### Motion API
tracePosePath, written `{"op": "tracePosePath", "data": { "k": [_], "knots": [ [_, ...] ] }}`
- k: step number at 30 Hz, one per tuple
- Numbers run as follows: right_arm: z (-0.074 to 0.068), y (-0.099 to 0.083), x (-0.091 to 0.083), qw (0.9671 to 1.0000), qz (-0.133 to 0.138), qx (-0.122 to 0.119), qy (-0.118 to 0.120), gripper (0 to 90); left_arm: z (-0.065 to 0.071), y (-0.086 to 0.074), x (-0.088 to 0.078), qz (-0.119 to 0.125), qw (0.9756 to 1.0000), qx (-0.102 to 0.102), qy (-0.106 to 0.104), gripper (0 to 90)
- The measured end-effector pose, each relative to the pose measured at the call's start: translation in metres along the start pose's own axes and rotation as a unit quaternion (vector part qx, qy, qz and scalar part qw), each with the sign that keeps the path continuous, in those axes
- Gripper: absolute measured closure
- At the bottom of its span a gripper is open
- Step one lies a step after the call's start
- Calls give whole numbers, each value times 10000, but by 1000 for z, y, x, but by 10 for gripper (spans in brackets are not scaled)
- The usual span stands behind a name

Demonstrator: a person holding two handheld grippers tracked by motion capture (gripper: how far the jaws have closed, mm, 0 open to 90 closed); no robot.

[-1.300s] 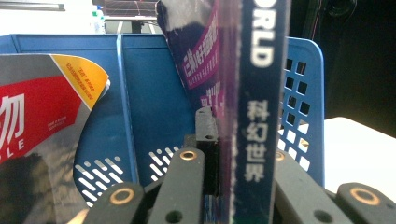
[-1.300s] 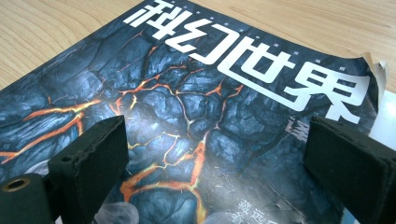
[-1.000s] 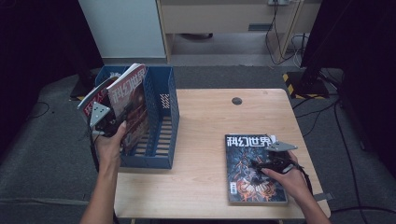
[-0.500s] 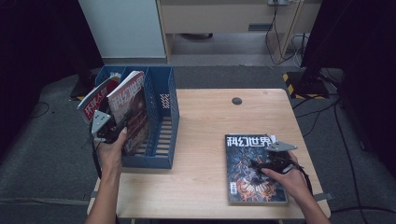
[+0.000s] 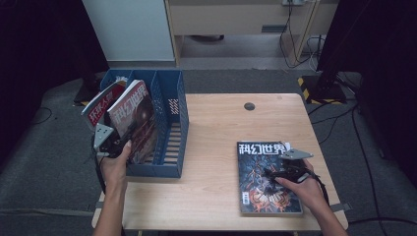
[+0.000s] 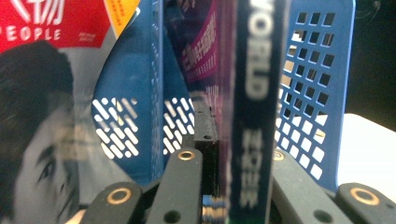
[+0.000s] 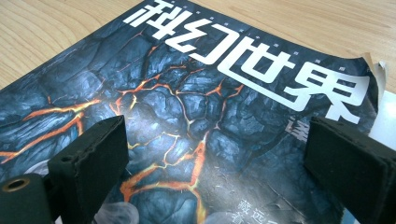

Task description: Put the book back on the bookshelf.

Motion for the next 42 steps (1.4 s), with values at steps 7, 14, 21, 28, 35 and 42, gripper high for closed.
{"op": "tracePosePath", "data": {
  "k": [7,14,21,28,35,42],
  "knots": [
    [0,0,0,10000,0,1,1,68,3,-7,-14,-106,9999,-34,15,825],
    [0,0,0,10000,-3,5,1,68,1,-7,-21,-71,9999,-109,1,810],
    [0,0,0,10000,0,-3,-3,68,-2,-5,-21,-8,9999,-154,8,794],
    [0,0,0,10000,0,5,-3,68,-2,-2,-15,34,9997,-247,39,757],
    [0,0,0,10000,-11,4,3,69,-1,0,-15,14,9999,-114,102,837],
    [0,0,0,10000,-1,9,-4,69,0,2,-13,35,9999,6,149,840]
  ]
}}
Point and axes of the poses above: each handheld gripper's, and its own axes: x roughly forward along the jaws, y roughly out of its top, z roughly to its right, the point moved 8 cm from there along x, roughly forward along the jaws, and after that the axes turned 5 degrees about z, right-handed, at the moved point
